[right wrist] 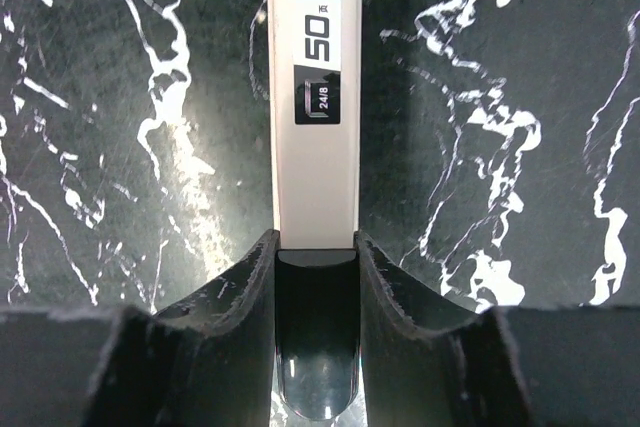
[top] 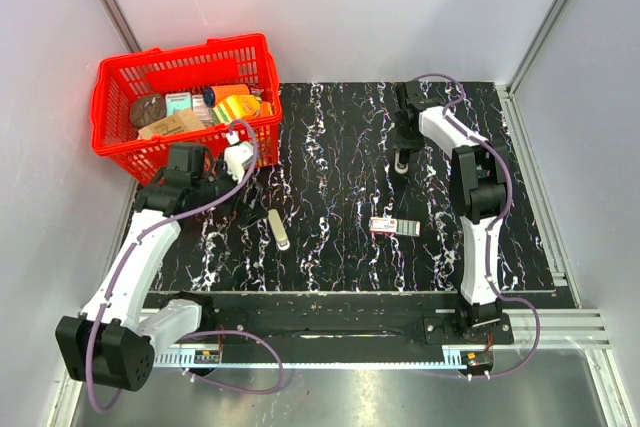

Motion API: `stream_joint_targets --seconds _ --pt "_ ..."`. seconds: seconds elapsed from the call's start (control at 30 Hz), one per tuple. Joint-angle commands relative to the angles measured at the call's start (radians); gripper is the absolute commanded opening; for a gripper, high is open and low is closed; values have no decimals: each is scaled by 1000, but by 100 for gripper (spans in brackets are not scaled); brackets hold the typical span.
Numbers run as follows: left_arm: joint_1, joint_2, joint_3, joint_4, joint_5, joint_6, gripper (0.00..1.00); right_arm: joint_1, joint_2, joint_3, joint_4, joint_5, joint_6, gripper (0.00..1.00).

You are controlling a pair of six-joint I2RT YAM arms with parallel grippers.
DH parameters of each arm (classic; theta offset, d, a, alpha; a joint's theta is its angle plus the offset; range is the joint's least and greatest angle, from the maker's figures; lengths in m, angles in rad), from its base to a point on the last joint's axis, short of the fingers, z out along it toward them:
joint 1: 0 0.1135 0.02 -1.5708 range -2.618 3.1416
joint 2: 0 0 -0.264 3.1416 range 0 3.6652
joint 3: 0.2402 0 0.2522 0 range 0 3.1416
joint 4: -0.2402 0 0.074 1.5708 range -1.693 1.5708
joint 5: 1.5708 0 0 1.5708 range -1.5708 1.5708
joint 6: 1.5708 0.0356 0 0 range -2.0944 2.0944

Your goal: Unload the staples from the stapler

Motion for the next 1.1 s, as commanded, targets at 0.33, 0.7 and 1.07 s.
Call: stream_joint_targets --seconds 0.33,0.7,1.07 --pt "-153 126 1 226 24 -105 99 237 -314 -236 167 -70 203 0" --pt "-248 286 -1 437 82 -252 99 359 -608 -547 466 -128 487 0" --pt "-299 395 -1 609 156 -354 99 507 -748 -666 607 -32 618 0"
